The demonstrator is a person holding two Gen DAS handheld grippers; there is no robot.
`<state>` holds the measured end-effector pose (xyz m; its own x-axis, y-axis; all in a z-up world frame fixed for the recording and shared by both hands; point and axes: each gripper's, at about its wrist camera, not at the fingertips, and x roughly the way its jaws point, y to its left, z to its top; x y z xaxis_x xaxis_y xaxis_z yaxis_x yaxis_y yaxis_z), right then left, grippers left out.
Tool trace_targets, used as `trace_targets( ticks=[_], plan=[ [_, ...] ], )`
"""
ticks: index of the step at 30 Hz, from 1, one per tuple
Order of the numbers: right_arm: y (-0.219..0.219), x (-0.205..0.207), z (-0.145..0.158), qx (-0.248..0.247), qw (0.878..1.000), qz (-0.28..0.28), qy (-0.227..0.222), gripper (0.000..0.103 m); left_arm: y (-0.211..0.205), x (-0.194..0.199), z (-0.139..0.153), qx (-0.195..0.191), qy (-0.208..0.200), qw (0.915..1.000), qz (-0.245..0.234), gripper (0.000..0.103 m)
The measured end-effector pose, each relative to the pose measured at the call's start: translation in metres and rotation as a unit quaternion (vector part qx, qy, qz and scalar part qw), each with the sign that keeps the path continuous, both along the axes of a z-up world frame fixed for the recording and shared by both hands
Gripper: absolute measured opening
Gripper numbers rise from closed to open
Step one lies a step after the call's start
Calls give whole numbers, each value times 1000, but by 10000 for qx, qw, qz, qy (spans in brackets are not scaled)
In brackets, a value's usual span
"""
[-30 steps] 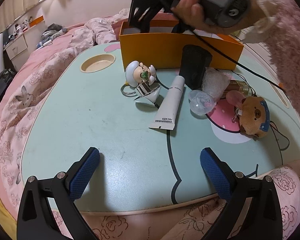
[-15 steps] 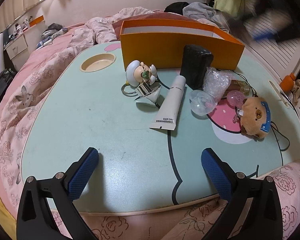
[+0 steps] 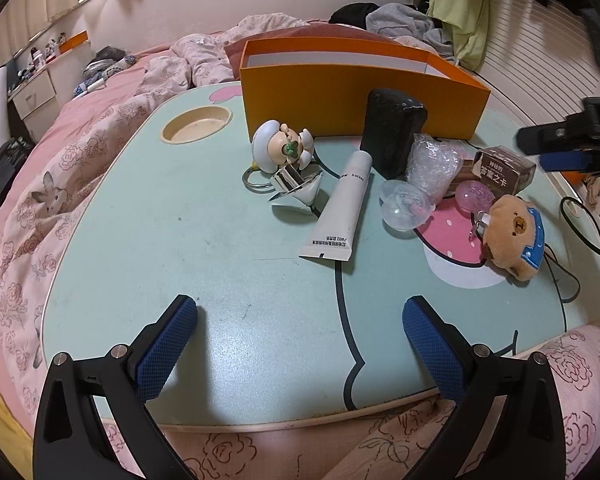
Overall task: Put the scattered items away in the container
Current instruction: 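Grasp the brown card pack with the right tool and lift it out, then lower the brown card pack onto the table and open the right tool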
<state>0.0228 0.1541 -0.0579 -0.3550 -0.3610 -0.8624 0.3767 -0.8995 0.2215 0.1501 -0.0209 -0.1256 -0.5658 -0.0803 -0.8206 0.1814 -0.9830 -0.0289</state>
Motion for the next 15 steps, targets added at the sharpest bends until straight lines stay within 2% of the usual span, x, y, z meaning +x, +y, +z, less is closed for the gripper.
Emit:
trace_targets(
  ticks=[3, 8, 15],
  plan=[
    [12, 14, 7, -48, 9995, -21, 296, 76, 0, 0, 0, -2, -2, 10000, -1, 102],
    [22, 42, -2, 95, 9992, 104, 373, 76, 0, 0, 0, -2, -3, 10000, 0, 102],
    [15, 82, -32, 986, 9930, 346, 549, 76, 0, -1, 0, -11, -10, 10000, 4, 102]
  ],
)
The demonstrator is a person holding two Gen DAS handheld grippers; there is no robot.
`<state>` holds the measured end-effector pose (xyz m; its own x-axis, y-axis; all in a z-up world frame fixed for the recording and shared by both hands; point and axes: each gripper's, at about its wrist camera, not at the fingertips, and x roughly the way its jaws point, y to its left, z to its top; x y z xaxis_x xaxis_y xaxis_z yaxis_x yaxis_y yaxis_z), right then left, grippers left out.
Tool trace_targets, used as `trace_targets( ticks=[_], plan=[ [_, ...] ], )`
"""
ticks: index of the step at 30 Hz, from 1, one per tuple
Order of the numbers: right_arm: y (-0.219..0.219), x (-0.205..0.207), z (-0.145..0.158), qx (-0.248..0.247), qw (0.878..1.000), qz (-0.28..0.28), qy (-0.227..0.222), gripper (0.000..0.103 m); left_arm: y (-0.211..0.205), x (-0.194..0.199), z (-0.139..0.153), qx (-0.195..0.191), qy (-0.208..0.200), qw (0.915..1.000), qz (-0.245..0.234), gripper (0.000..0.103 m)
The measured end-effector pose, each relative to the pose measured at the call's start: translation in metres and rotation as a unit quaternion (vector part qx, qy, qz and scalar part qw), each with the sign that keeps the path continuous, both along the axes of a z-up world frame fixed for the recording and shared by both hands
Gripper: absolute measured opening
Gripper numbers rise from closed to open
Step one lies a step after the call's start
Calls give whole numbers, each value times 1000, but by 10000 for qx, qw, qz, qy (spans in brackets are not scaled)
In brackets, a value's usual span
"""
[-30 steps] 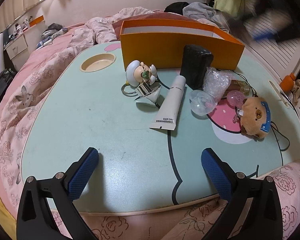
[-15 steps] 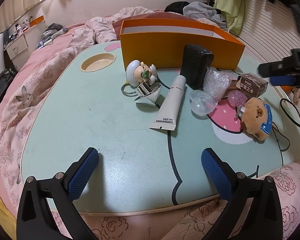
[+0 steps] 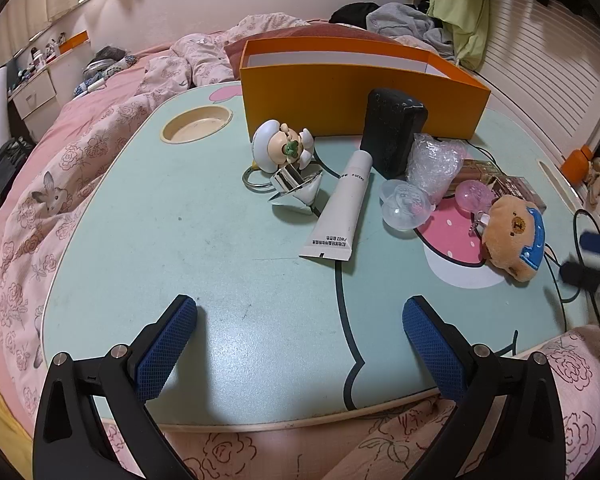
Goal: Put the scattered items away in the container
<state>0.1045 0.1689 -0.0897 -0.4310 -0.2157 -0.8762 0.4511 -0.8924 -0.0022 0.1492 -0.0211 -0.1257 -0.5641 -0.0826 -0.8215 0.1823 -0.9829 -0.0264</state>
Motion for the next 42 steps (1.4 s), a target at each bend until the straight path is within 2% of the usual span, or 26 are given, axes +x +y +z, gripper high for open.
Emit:
trace_targets(
  ticks=[6, 8, 10, 11, 13, 42],
  plan=[
    [-18, 20, -15, 400, 9982, 186, 414, 76, 1, 1, 0, -10, -12, 10000, 2, 103],
    [-15, 21, -17, 330, 9982, 2, 493, 82, 1, 1, 0, -6, -10, 10000, 5, 103],
    [-10, 16, -20, 204, 9984, -219, 484, 99, 1, 0, -1, -1, -9, 10000, 6, 103],
    [-8, 12, -23, 57, 9990, -256, 364, 103, 1, 0, -1, -1, -3, 10000, 5, 103],
    [-6, 7, -27, -113, 9991, -237, 322, 103, 2, 0, -2, -28, -1, 10000, 4, 103],
    [-8, 7, -29, -120, 9992, -217, 321, 103, 0, -1, -1, -28, 17, 10000, -3, 103]
  ],
)
